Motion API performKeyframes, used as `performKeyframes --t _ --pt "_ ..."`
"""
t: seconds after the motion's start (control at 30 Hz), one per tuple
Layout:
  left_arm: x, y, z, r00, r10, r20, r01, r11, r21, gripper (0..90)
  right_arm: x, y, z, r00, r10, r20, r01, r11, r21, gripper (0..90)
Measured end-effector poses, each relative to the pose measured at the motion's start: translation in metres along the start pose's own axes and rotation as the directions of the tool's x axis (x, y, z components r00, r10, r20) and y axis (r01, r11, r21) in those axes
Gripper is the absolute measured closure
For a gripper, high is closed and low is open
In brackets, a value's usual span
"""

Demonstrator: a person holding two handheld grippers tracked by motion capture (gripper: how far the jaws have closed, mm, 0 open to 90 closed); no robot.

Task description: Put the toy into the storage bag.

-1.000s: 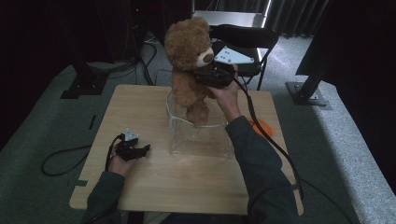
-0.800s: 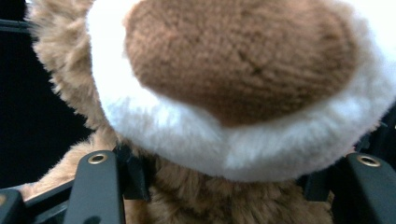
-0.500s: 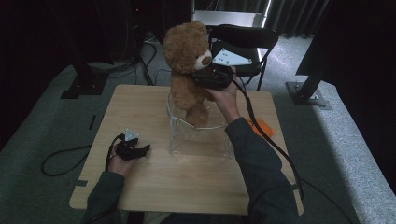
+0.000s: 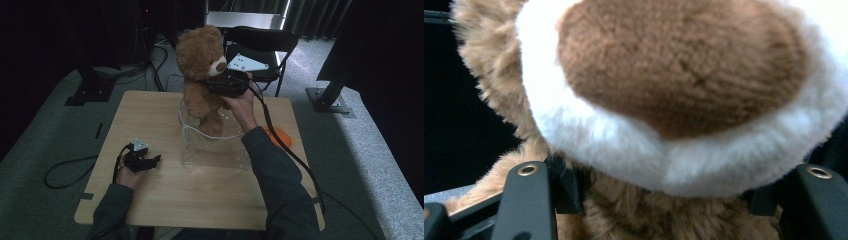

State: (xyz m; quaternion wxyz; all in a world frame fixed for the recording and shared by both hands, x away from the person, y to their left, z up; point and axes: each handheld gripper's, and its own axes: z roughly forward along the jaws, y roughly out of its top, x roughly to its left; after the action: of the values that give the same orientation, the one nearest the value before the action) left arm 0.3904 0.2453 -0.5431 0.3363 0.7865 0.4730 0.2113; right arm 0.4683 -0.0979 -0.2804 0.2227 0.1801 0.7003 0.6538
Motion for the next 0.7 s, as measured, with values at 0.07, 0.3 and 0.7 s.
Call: performKeyframes --t 0.07,0.3,0.7 --pt "0.0 0.0 0.0 1.0 0.0 0.001 0.0 1.0 0.0 35.5 -0.0006 -0.001 0.0003 1.0 0.003 0.0 -0.003 1.0 0.004 34.7" --pt "0.0 0.0 0.0001 1.0 0.0 0.002 0.0 1.0 0.0 35.4 -0.0017 -0.0027 0.0007 1.0 0.0 -0.002 0.0 0.9999 0.017 34.7" --pt "0.0 0.0 0.0001 1.0 0.0 0.002 0.0 1.0 0.0 35.4 -0.0041 -0.0072 0.0028 0.9996 0.015 -0.024 -0.014 0.9993 0.033 34.7"
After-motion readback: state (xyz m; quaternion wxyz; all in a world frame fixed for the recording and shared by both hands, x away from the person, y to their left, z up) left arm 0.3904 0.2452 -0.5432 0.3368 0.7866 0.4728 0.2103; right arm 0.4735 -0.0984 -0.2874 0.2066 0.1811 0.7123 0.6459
